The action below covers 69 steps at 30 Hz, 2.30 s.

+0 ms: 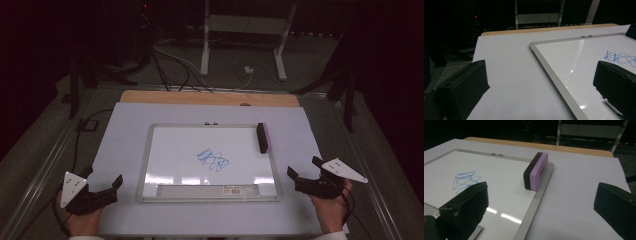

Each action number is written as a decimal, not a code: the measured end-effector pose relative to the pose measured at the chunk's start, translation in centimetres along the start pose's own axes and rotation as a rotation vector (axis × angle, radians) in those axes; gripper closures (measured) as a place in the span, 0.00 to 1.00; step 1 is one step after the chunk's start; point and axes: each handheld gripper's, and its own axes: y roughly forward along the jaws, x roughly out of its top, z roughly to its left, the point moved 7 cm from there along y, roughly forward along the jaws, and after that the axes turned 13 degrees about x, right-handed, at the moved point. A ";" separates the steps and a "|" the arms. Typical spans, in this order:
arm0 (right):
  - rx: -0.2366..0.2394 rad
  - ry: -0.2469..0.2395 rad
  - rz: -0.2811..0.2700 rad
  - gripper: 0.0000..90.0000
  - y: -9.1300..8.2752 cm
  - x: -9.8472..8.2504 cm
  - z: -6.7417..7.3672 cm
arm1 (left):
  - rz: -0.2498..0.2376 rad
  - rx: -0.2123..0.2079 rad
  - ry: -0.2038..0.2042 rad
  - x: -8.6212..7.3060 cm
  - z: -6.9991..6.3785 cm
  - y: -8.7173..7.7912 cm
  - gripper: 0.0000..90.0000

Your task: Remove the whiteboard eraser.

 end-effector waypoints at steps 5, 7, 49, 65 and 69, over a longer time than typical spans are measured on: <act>0.019 0.026 0.007 0.00 0.6 0.7 -0.2 | 0.011 -0.002 -0.004 -0.4 0.1 0.2 0.01; 0.020 0.024 0.006 0.00 0.8 1.1 -0.3 | 0.014 -0.001 -0.005 -0.5 0.0 0.3 0.01; 0.034 0.010 0.009 0.00 6.5 5.8 -1.4 | 0.035 0.019 -0.020 -1.0 0.3 0.6 0.01; 0.043 0.093 0.081 0.01 10.3 4.8 -3.4 | 0.043 0.017 -0.021 -1.2 0.3 0.7 0.01; 0.066 0.165 0.113 0.08 11.1 4.2 -4.3 | 0.043 0.017 -0.021 -1.2 0.3 0.7 0.01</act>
